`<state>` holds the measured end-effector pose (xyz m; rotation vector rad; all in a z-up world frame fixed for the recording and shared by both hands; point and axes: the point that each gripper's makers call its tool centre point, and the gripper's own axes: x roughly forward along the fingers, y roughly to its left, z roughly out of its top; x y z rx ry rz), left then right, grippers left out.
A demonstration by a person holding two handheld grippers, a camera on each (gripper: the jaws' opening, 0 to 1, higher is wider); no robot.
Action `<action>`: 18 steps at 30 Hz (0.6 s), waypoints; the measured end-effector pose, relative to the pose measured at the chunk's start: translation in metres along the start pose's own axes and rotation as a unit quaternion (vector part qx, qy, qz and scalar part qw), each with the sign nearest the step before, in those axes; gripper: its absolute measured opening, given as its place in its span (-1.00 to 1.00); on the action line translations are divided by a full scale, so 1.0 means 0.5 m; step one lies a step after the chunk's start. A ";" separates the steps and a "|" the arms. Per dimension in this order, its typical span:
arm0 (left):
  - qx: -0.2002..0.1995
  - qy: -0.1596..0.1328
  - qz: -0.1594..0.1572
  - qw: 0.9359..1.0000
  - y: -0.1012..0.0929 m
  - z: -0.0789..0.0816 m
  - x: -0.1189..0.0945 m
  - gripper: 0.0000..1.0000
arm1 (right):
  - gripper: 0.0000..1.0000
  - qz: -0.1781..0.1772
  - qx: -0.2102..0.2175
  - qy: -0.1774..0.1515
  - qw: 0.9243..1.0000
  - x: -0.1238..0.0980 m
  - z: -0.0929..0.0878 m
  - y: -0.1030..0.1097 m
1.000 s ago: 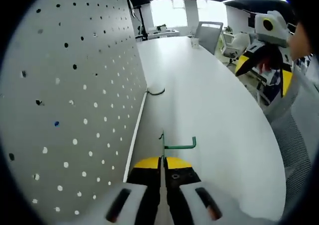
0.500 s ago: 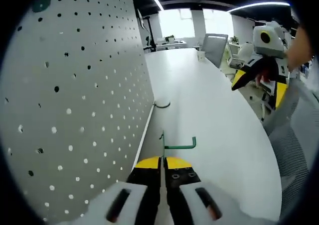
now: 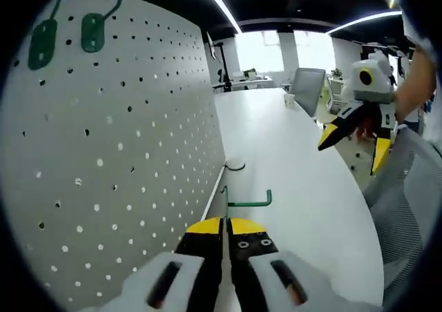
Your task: Insert the hook assembly into the mounting plate slot until the hook locks in place.
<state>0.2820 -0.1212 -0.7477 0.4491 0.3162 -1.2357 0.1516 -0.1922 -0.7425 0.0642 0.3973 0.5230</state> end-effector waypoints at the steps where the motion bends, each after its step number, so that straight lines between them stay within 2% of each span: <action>1: -0.001 -0.001 0.001 1.000 0.000 0.000 -0.001 -0.97 | 0.11 0.001 0.000 -0.001 1.000 0.001 0.000 0.001; 7: -0.033 -0.031 0.018 0.999 0.003 0.009 -0.024 -0.97 | 0.10 0.004 -0.004 -0.003 1.000 0.001 0.001 0.007; 18: -0.048 -0.076 0.035 0.995 -0.010 0.038 -0.072 -0.97 | 0.10 0.013 -0.008 -0.010 1.000 0.006 0.006 0.023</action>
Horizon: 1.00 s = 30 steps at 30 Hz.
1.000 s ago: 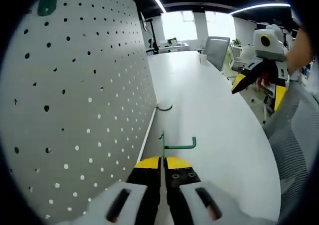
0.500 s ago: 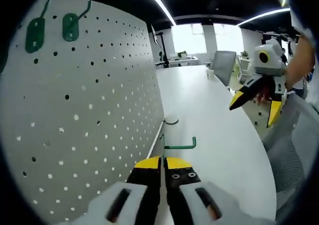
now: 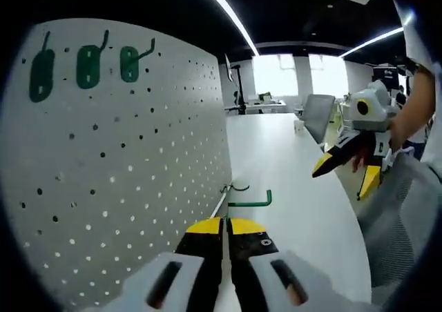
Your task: Insert the hook assembly into the mounting plate slot until the hook locks in place.
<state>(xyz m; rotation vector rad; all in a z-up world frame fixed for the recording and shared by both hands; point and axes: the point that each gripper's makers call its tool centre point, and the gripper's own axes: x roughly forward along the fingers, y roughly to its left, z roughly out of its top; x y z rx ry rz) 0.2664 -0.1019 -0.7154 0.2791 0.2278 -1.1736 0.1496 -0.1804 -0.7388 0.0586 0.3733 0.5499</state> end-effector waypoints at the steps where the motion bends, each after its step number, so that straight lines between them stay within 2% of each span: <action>1: -0.002 -0.006 0.002 1.000 0.000 0.005 -0.003 -0.97 | 0.10 0.001 0.000 -0.001 1.000 0.001 0.001 0.001; 9: -0.010 -0.038 0.010 0.999 -0.015 0.032 -0.031 -0.97 | 0.10 0.005 -0.003 -0.011 1.000 0.003 0.014 0.008; 13: -0.028 -0.061 0.015 0.998 -0.019 0.046 -0.048 -0.97 | 0.10 0.006 -0.004 -0.016 1.000 0.003 0.019 0.010; 24: -0.042 -0.084 0.025 0.995 -0.035 0.055 -0.090 -0.97 | 0.11 0.015 -0.007 -0.026 1.000 0.000 0.031 0.022; 30: -0.051 -0.102 0.032 0.993 -0.043 0.075 -0.116 -0.97 | 0.11 0.024 -0.007 -0.037 0.999 0.001 0.039 0.031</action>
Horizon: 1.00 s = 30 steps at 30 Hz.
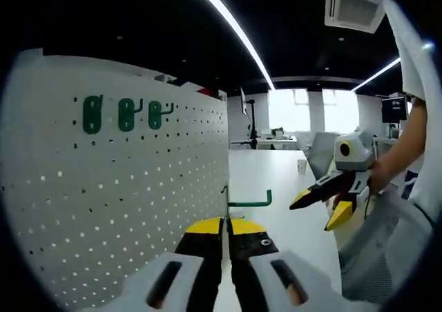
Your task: Insert the hook assembly into the mounting plate slot until the hook locks in place.
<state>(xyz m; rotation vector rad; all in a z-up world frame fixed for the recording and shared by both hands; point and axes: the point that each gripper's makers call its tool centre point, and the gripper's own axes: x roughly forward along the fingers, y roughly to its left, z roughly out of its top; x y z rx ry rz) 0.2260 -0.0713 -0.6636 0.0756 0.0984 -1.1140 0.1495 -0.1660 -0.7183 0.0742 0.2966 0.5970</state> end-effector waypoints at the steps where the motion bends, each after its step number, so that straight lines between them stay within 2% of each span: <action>1: 0.003 0.000 0.003 1.000 -0.001 0.000 -0.002 -0.97 | 0.11 0.002 0.001 -0.004 1.000 0.000 0.004 0.004; 13: -0.010 -0.032 0.030 0.999 -0.021 0.024 -0.037 -0.97 | 0.10 0.014 -0.002 -0.023 1.000 0.001 0.023 0.019; 16: -0.027 -0.043 0.042 0.998 -0.017 0.029 -0.049 -0.97 | 0.10 0.014 -0.002 -0.024 1.000 0.001 0.023 0.019; 25: -0.029 -0.044 0.051 0.997 -0.016 0.027 -0.054 -0.97 | 0.10 0.015 -0.001 -0.024 1.000 -0.002 0.024 0.022; 28: -0.029 -0.044 0.052 0.997 -0.015 0.026 -0.052 -0.97 | 0.10 0.018 0.006 -0.038 0.999 -0.003 0.035 0.025; 30: -0.031 -0.043 0.051 0.997 -0.016 0.026 -0.051 -0.97 | 0.05 0.027 0.015 -0.073 0.997 -0.007 0.062 0.033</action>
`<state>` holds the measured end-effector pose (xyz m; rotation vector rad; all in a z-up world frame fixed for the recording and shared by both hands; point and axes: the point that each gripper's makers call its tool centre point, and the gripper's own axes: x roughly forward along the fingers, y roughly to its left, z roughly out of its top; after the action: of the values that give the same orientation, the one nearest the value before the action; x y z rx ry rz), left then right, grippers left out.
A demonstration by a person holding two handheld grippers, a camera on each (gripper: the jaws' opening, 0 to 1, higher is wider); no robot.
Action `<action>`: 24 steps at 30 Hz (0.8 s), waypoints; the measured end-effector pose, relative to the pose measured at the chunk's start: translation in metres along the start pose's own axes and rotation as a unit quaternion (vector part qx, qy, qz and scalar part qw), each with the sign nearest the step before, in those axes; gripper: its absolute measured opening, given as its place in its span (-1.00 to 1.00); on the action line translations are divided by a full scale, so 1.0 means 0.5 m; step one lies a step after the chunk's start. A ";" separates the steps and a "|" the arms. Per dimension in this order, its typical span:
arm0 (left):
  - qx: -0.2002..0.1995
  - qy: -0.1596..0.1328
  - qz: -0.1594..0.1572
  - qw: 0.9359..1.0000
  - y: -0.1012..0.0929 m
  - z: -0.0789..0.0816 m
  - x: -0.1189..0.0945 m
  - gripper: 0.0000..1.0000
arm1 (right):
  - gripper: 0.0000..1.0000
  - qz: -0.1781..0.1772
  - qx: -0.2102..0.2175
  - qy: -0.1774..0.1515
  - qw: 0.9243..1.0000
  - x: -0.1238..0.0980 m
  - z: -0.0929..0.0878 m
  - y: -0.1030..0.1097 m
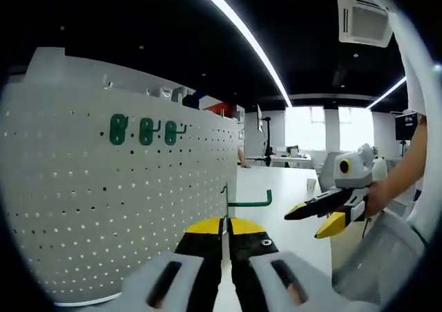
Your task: Insert the hook assembly into the mounting plate slot until the hook locks in place.
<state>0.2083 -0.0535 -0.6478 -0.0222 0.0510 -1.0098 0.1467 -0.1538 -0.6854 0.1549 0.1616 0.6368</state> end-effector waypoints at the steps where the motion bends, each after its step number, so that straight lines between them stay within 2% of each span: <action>1: 0.001 0.000 0.000 1.000 0.000 0.000 0.000 -0.97 | 0.02 0.003 0.002 -0.016 1.000 -0.001 0.011 0.003; 2: 0.001 0.000 0.000 1.000 0.001 -0.001 0.000 -0.97 | 0.01 0.009 0.012 -0.036 0.999 -0.003 0.027 0.008; 5: 0.000 0.001 0.001 1.000 0.000 -0.003 0.001 -0.97 | 0.03 0.024 0.022 -0.067 0.997 -0.004 0.050 0.021; 13: -0.001 0.001 0.004 1.000 0.002 -0.006 0.001 -0.97 | 0.09 0.036 0.032 -0.072 0.996 0.006 0.056 0.035; 18: 0.000 0.001 0.007 1.000 0.005 -0.005 0.001 -0.97 | 0.08 0.043 0.031 -0.068 0.996 0.014 0.055 0.042; 21: 0.003 0.003 0.006 1.000 0.001 -0.007 0.001 -0.97 | 0.04 0.054 0.040 -0.078 0.995 0.023 0.068 0.051; 24: 0.003 0.005 0.005 1.000 -0.001 -0.012 0.000 -0.96 | 0.02 0.065 0.035 -0.074 0.995 0.038 0.071 0.057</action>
<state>0.2076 -0.0536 -0.6537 -0.0107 0.0579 -1.0006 0.1522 -0.1234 -0.6472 0.2812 0.0311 0.7461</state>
